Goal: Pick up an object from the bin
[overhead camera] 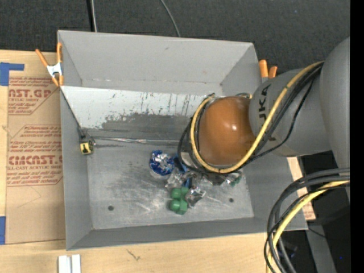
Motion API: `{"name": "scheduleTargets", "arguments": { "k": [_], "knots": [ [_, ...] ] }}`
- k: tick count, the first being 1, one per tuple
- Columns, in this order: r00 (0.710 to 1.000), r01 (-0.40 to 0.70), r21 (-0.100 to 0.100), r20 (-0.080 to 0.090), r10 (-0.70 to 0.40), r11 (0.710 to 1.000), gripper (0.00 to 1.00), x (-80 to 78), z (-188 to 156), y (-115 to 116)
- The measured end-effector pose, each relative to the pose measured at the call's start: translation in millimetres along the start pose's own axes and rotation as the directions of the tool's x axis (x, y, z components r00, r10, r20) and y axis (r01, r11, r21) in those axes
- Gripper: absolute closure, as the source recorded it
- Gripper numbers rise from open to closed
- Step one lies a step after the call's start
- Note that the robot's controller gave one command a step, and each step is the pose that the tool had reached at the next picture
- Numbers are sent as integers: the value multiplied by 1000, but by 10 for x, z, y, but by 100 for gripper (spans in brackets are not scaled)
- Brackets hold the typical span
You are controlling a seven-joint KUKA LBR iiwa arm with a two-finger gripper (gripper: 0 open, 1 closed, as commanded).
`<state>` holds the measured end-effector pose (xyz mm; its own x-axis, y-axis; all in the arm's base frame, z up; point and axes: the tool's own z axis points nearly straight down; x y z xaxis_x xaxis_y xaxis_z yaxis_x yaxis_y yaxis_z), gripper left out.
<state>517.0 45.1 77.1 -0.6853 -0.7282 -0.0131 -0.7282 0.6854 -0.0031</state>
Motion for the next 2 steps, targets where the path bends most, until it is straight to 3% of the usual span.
{"name": "scheduleTargets", "arguments": {
  "k": [1, 2],
  "knots": [
    [999, 35, 1, -6, -35, 999, 100, 13, -1029, 29],
    [998, 55, 0, -7, -55, 998, 100, -9, -1444, -7]
  ]
}}
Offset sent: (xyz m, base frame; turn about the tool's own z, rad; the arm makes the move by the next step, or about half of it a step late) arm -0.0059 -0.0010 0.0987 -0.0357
